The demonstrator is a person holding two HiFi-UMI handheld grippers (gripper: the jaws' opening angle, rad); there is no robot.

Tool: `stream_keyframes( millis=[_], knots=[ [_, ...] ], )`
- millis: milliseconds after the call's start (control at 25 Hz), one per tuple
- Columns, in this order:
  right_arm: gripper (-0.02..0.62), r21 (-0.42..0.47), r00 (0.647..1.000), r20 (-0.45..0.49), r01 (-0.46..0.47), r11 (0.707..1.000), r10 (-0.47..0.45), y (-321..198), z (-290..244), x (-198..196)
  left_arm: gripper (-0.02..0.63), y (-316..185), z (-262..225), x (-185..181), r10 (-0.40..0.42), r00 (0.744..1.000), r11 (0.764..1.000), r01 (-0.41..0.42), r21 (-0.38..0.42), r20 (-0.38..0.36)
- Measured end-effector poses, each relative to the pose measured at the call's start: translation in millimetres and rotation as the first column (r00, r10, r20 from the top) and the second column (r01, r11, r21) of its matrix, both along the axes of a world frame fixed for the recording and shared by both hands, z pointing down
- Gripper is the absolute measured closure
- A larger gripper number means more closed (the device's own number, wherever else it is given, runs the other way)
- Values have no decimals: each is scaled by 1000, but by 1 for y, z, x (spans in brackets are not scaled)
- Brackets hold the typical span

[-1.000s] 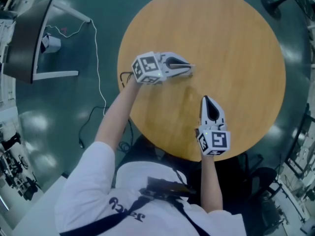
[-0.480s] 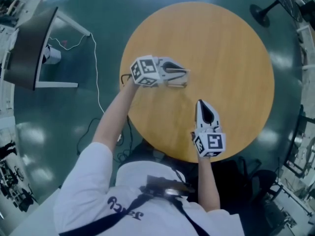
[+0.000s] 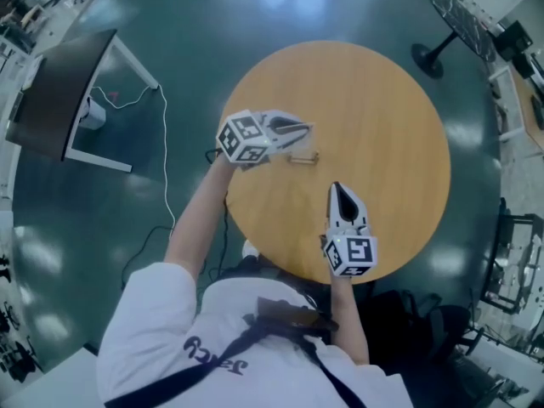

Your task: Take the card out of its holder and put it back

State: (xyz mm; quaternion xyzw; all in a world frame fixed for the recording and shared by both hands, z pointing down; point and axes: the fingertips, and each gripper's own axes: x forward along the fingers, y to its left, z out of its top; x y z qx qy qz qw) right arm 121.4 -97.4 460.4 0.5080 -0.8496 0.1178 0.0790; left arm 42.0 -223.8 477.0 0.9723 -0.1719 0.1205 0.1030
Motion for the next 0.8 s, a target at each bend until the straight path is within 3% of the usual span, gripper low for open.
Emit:
stream_keyframes(
  millis=[120, 320, 520, 800],
  knots=[
    [574, 30, 1000, -2, -11, 999, 11, 3, -12, -6, 577, 6, -7, -25, -137, 990, 991, 137, -3, 25],
    [574, 78, 1000, -27, 19, 997, -17, 9, -31, -28, 577, 28, -33, -62, -316, 948, 948, 313, 56, 40],
    [574, 88, 998, -45, 40, 995, -36, 12, -39, -50, 577, 41, -40, -95, -523, 850, 852, 523, 21, 66],
    [574, 154, 998, -48, 41, 987, -34, 15, -72, -70, 577, 69, -61, -113, -655, 756, 752, 651, 105, 8]
  ],
)
